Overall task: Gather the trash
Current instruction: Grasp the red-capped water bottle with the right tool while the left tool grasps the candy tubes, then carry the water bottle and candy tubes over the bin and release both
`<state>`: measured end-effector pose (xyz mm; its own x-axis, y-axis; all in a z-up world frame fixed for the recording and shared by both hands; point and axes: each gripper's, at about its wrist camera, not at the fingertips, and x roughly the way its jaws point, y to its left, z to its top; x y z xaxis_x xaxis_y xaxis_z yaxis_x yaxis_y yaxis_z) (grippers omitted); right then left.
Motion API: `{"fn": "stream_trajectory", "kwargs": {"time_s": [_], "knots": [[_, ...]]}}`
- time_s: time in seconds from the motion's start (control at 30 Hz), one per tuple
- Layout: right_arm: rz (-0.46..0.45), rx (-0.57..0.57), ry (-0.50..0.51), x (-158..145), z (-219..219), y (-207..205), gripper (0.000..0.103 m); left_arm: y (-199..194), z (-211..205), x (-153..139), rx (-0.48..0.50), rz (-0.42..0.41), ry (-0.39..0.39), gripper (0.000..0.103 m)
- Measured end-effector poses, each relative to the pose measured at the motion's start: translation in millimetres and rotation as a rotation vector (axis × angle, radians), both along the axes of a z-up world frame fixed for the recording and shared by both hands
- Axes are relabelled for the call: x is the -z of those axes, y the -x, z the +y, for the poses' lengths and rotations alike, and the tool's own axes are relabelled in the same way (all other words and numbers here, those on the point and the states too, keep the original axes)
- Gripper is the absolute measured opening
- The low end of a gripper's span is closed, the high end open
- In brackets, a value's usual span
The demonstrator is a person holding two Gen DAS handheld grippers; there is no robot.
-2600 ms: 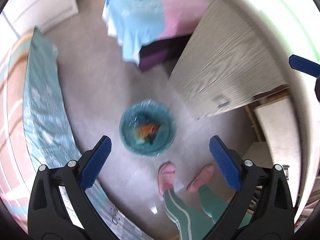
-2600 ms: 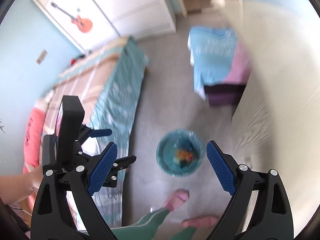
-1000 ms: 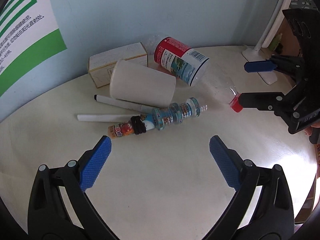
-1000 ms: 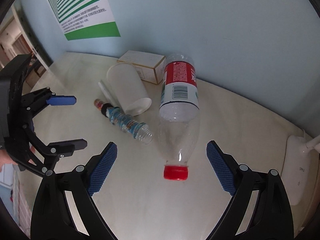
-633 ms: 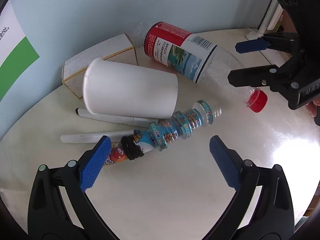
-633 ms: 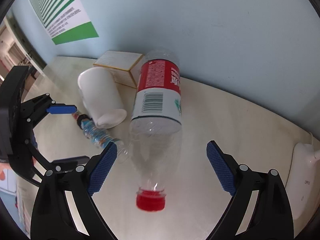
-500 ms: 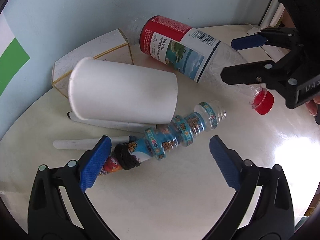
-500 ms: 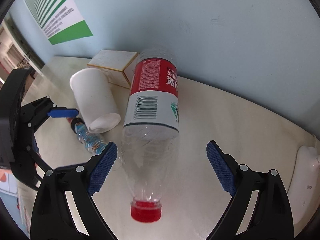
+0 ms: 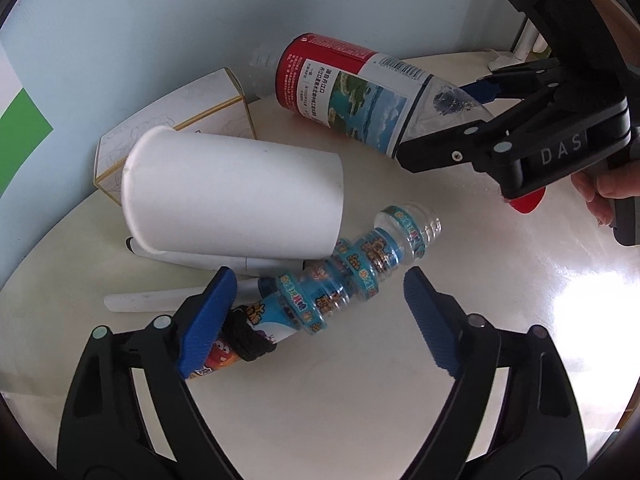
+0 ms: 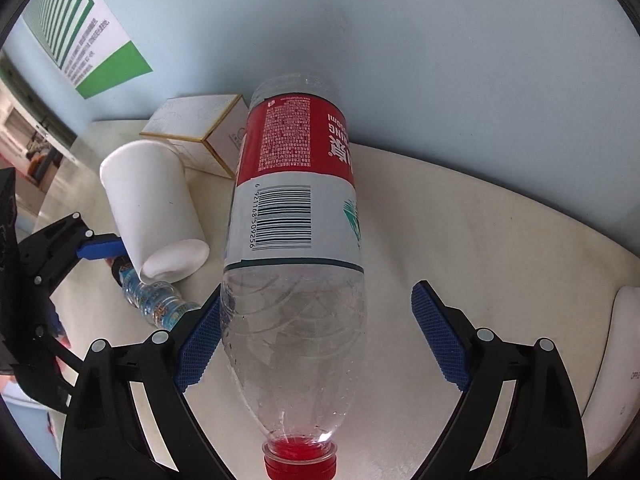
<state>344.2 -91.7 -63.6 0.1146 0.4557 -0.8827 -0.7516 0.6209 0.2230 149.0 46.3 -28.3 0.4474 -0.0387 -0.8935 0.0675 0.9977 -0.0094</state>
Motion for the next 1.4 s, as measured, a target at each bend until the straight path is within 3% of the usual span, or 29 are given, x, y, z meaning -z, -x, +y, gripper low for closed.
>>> {"fn": "stream_trajectory", "kwargs": {"time_s": [0.17, 0.2, 0.27, 0.37, 0.47, 0.5, 0.67, 1.07, 1.4], "knots": [[-0.003, -0.003, -0.011, -0.5, -7.9, 1.0, 0.089, 12.0, 5.2, -7.8, 0.015, -0.003, 0.014, 0.061], [0.003, -0.008, -0.019, -1.2, -7.6, 0.8, 0.089, 14.0, 5.2, -9.4, 0.025, -0.002, 0.022, 0.053], [-0.003, -0.010, -0.019, -2.9, -7.1, 0.1, 0.089, 14.6, -2.0, -9.7, 0.045, 0.000, 0.014, 0.050], [-0.002, -0.013, -0.022, -4.8, -8.2, -0.5, 0.087, 20.6, -17.3, -12.8, 0.068, 0.003, 0.000, 0.049], [0.006, -0.025, -0.029, -6.7, -9.5, -1.0, 0.066, 23.8, -30.8, -12.9, 0.098, -0.007, -0.020, 0.048], [0.014, -0.027, -0.029, -6.1, -10.1, -1.1, 0.065, 26.9, -40.9, -13.0, 0.122, -0.005, -0.046, 0.047], [0.020, -0.019, -0.039, -7.7, -14.7, -2.3, 0.065, 28.2, -58.7, -12.3, 0.164, 0.035, -0.059, 0.046], [0.043, -0.015, -0.048, -7.7, -19.0, -6.5, 0.065, 3.1, -67.1, -13.9, 0.136, 0.072, 0.019, 0.046], [0.036, -0.041, -0.070, -17.4, -17.2, -1.2, 0.065, 12.5, -54.0, -32.1, 0.026, 0.053, 0.080, 0.045]]}}
